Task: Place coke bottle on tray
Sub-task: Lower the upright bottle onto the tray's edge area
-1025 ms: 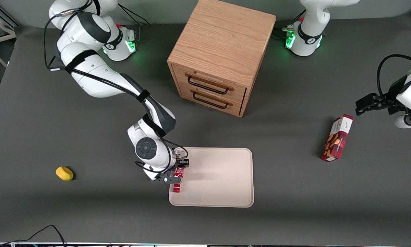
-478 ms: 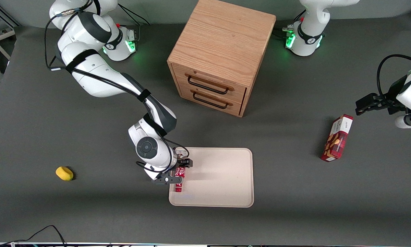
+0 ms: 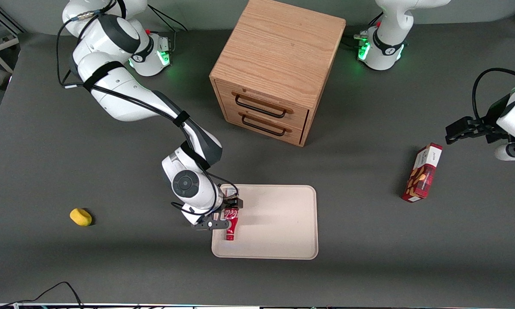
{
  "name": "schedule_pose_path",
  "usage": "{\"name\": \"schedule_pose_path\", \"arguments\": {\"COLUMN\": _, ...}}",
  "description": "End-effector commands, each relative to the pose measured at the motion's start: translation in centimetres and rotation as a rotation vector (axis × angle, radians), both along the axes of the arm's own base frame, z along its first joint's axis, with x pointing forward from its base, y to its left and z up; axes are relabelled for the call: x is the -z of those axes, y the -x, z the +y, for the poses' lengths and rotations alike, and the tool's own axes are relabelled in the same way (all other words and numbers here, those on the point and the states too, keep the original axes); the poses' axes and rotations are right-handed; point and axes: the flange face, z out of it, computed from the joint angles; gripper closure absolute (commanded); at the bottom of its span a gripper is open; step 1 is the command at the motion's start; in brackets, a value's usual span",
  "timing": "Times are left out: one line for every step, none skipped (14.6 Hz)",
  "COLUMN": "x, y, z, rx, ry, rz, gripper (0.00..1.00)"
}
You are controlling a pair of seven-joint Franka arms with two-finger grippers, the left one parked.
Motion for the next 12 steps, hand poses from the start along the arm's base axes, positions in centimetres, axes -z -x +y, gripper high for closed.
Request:
{"name": "schedule_pose_path", "arguments": {"x": 0.1, "y": -0.2, "z": 0.3, "rx": -0.017, "ry": 0.011, "rz": -0.02, "gripper": 0.0}}
{"name": "schedule_pose_path", "arguments": {"x": 0.0, "y": -0.2, "z": 0.3, "rx": -0.016, "ry": 0.01, "rz": -0.021, "gripper": 0.0}}
{"name": "schedule_pose_path", "arguments": {"x": 0.0, "y": -0.2, "z": 0.3, "rx": -0.016, "ry": 0.01, "rz": -0.021, "gripper": 0.0}}
{"name": "schedule_pose_path", "arguments": {"x": -0.2, "y": -0.3, "z": 0.3, "rx": -0.014, "ry": 0.008, "rz": -0.023, "gripper": 0.0}}
{"name": "schedule_pose_path", "arguments": {"x": -0.6, "y": -0.4, "z": 0.4, "rx": -0.012, "ry": 0.005, "rz": -0.028, "gripper": 0.0}}
{"name": "schedule_pose_path", "arguments": {"x": -1.0, "y": -0.5, "z": 0.3, "rx": -0.011, "ry": 0.002, "rz": -0.031, "gripper": 0.0}}
{"name": "schedule_pose_path", "arguments": {"x": -1.5, "y": -0.6, "z": 0.3, "rx": -0.008, "ry": -0.001, "rz": -0.036, "gripper": 0.0}}
{"name": "schedule_pose_path", "arguments": {"x": -2.6, "y": -0.8, "z": 0.2, "rx": -0.008, "ry": -0.008, "rz": -0.048, "gripper": 0.0}}
{"name": "schedule_pose_path", "arguments": {"x": -4.6, "y": -0.9, "z": 0.4, "rx": -0.01, "ry": -0.01, "rz": -0.067, "gripper": 0.0}}
{"name": "schedule_pose_path", "arguments": {"x": -7.4, "y": -1.1, "z": 0.5, "rx": -0.012, "ry": -0.015, "rz": -0.096, "gripper": 0.0}}
{"name": "schedule_pose_path", "arguments": {"x": -10.6, "y": -1.0, "z": 0.4, "rx": -0.014, "ry": -0.006, "rz": -0.111, "gripper": 0.0}}
{"name": "schedule_pose_path", "arguments": {"x": -13.6, "y": -0.7, "z": -0.2, "rx": -0.013, "ry": 0.027, "rz": -0.103, "gripper": 0.0}}
